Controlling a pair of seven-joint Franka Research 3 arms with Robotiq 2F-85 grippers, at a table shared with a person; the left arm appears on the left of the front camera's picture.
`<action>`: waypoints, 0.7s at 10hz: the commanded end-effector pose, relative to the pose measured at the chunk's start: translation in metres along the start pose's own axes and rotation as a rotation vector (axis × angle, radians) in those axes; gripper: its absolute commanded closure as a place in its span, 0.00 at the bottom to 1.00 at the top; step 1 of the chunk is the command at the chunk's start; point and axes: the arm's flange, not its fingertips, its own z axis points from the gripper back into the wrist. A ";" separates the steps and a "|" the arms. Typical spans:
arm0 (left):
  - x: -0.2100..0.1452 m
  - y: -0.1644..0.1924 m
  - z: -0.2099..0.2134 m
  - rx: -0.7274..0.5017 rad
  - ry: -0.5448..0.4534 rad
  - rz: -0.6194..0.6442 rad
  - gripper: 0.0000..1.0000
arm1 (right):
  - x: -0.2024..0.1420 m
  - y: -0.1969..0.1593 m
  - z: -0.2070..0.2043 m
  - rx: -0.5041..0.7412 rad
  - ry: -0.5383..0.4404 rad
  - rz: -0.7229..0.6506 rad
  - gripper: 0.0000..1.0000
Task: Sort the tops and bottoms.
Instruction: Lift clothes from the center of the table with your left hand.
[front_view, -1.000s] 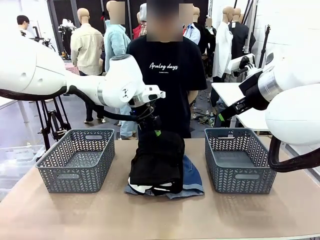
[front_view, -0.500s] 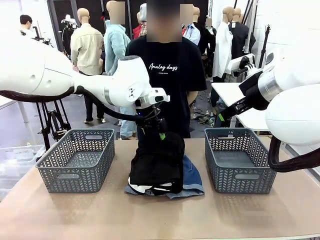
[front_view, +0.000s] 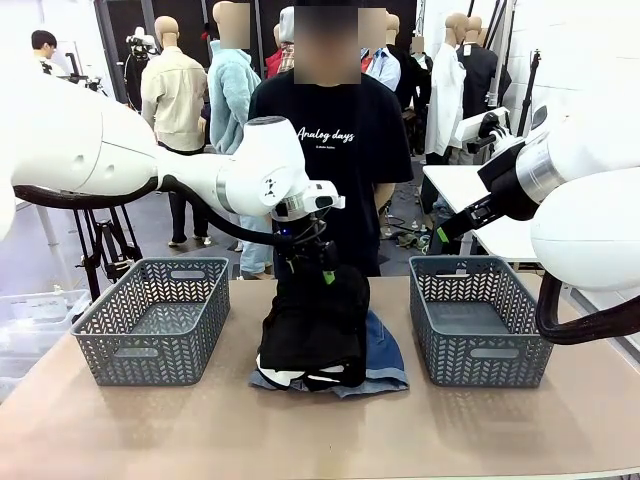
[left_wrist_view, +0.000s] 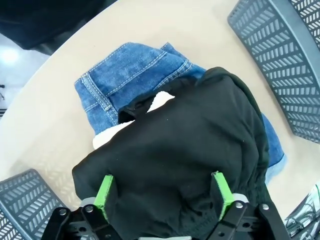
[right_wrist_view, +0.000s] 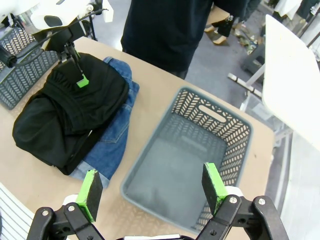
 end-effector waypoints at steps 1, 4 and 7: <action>0.005 0.000 -0.001 -0.023 0.039 0.052 0.31 | 0.000 0.000 -0.002 -0.001 -0.004 0.005 0.00; 0.007 0.001 0.000 -0.019 0.057 0.067 0.86 | 0.000 0.000 -0.002 -0.001 -0.004 0.005 0.00; 0.008 0.003 0.000 -0.028 0.077 0.098 1.00 | 0.000 0.000 -0.002 -0.001 -0.004 0.005 0.00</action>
